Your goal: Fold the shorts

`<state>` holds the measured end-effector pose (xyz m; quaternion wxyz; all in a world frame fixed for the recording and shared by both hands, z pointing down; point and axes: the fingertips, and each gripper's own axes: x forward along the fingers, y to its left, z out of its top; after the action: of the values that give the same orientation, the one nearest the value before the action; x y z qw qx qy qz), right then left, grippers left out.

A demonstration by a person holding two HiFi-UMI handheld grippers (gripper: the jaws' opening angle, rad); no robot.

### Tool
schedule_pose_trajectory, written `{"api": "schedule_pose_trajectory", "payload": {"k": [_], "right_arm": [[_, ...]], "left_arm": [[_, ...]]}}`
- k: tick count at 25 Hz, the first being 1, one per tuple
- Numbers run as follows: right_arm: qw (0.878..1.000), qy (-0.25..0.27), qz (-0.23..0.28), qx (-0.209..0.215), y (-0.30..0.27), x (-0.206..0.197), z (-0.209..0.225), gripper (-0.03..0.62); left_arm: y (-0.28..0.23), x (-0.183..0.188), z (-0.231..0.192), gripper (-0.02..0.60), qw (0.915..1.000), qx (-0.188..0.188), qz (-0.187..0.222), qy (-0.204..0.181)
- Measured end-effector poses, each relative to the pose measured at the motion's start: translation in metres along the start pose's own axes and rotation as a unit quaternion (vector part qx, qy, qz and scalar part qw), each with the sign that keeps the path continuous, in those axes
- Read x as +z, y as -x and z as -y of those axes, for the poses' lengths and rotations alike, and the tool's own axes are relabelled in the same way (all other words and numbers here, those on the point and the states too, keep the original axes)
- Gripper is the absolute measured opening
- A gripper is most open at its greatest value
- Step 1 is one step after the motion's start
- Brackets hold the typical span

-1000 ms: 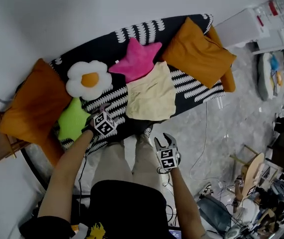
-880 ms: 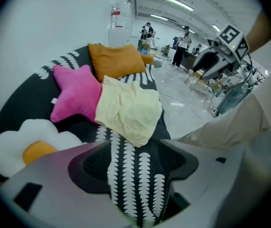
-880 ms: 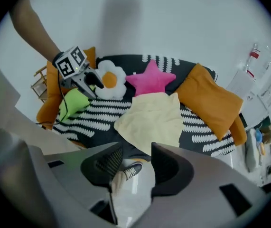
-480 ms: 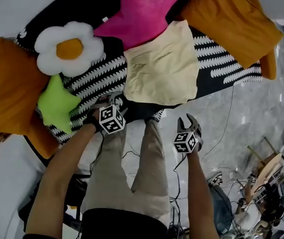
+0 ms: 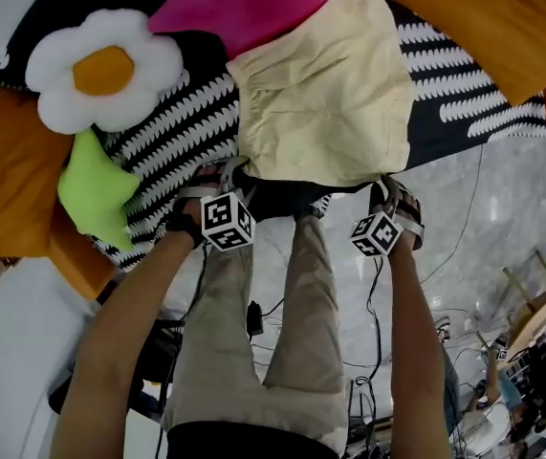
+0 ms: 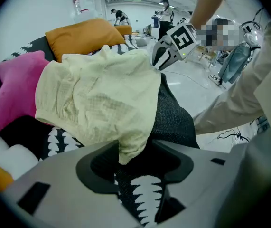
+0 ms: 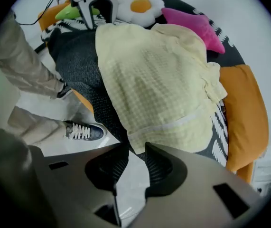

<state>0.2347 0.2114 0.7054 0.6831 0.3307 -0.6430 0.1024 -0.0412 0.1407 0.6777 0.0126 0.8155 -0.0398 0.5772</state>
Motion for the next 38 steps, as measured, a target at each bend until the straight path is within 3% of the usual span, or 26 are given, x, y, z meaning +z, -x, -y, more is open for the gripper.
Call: {"api": "schedule_pose_trajectory", "payload": {"k": [4,6,8,11,16,19,23,28,32,36,38], "right_arm": [[0.998,0.057,-0.015,0.007,-0.006,0.004,-0.019,0.109],[0.998,0.059,-0.008,-0.002,-0.002,0.004,-0.016,0.034],[0.999,0.035,-0.009,-0.011,0.008,-0.007,-0.005,0.029],[1.0,-0.002,-0.011,-0.015,0.042,-0.015,-0.003,0.029],[0.998,-0.038,0.019,-0.042,0.113,-0.021,-0.002,0.028],[0.998,-0.033,0.017,-0.055,0.146,-0.043,0.01,0.028],[1.0,-0.011,0.003,-0.024,0.179,-0.063,0.004,0.028],[1.0,-0.009,-0.014,0.013,0.211,-0.086,-0.018,0.028],[1.0,0.014,-0.002,-0.003,0.214,-0.052,0.009,0.029],[0.995,0.078,0.04,-0.043,0.181,0.021,0.104,0.029],[0.991,0.093,0.068,-0.066,0.145,0.067,0.157,0.029]], "left_arm": [[-0.004,-0.018,0.006,0.173,0.9996,0.009,-0.026,-0.002],[-0.003,-0.021,0.007,0.108,0.9991,0.022,-0.036,-0.003],[-0.001,-0.009,0.004,0.056,0.999,0.026,-0.034,-0.01],[0.022,-0.004,0.007,0.044,0.9996,0.017,-0.024,0.004],[0.072,-0.012,0.031,0.043,0.9956,-0.015,0.006,0.092],[0.088,0.008,0.049,0.043,0.9954,-0.027,0.029,0.087],[0.105,0.015,0.086,0.041,0.9932,-0.063,0.032,0.093],[0.122,0.01,0.142,0.041,0.9815,-0.121,0.033,0.145],[0.135,-0.001,0.14,0.041,0.9747,-0.118,0.048,0.184],[0.144,0.002,0.065,0.041,0.9738,-0.084,0.059,0.203],[0.138,0.003,0.019,0.041,0.9694,-0.057,0.066,0.229]]}}
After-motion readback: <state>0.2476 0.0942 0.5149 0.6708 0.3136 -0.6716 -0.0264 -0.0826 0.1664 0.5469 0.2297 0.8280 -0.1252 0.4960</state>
